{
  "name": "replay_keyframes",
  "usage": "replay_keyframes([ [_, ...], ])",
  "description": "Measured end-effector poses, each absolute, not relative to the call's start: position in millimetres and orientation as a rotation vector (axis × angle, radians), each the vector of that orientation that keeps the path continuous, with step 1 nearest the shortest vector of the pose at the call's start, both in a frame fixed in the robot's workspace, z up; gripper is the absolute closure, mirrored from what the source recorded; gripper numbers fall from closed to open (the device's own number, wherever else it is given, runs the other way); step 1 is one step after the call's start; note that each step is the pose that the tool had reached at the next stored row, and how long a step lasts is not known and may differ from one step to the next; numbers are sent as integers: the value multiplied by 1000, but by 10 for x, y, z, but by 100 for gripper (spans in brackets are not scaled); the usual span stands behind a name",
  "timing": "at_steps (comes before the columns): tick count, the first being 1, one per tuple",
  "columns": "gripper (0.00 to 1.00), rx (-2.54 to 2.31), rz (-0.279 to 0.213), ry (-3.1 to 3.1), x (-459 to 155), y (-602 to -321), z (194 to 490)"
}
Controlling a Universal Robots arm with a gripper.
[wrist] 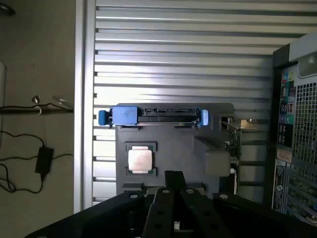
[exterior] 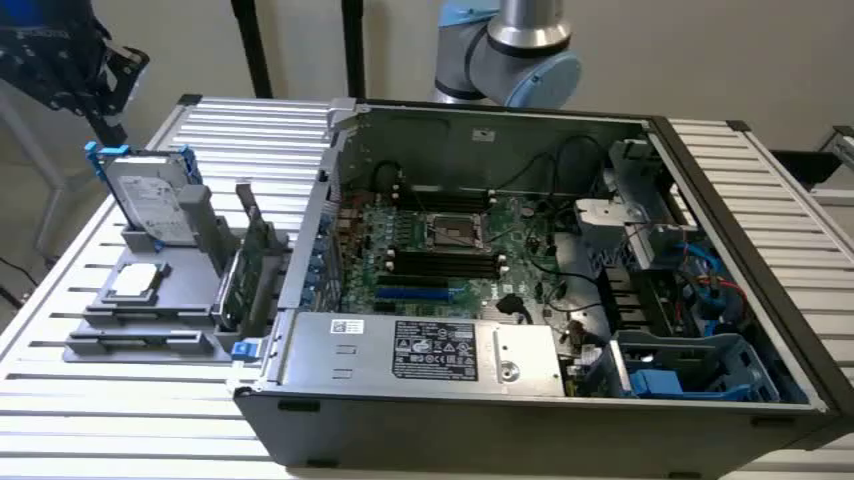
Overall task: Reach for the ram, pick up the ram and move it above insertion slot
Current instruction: 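Reach for the ram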
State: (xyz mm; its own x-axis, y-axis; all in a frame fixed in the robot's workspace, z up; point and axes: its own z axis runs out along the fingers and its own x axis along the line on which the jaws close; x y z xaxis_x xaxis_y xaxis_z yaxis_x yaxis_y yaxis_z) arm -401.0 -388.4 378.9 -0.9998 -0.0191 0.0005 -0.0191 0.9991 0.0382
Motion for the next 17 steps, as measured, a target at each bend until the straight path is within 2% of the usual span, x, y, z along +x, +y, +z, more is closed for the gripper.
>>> replay_keyframes([
  [13,89,30,-60,-3140,-4010,-3888,3790],
  [17,89,30,-60,-3140,-4010,-4002,3789],
])
